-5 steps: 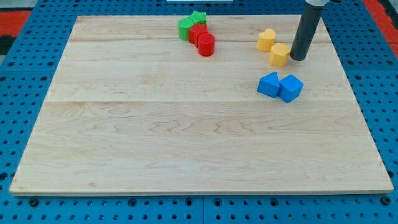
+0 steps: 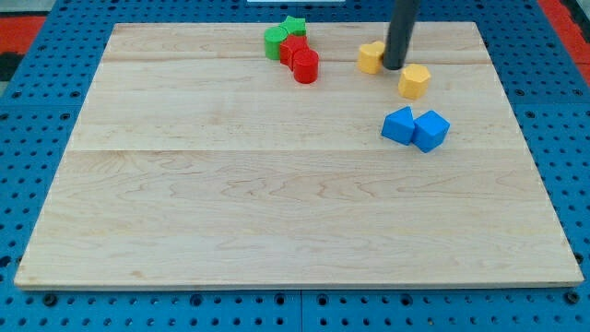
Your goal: Move the yellow hexagon along with blue cube slightly down
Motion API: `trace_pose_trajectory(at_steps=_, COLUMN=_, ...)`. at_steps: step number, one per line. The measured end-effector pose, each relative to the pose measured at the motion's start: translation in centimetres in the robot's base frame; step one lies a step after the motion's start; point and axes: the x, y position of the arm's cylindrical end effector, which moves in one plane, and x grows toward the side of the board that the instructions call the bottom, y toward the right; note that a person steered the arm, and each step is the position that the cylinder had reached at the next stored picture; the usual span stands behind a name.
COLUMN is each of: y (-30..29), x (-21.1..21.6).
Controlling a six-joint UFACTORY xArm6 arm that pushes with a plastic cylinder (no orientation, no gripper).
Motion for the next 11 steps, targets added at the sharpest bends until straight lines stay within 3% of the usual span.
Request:
trace_pose_trajectory(at_steps=2, y=-0.7, x=4.5)
trace_pose_trajectory(at_steps=4, y=-0.4, x=0.7)
trace_pose_trajectory(at_steps=7, y=4.1, x=0.7)
trace_pose_trajectory(at_steps=10, y=4.1, x=7.1)
trace_pose_trajectory(at_steps=11, y=5.8, x=6.8)
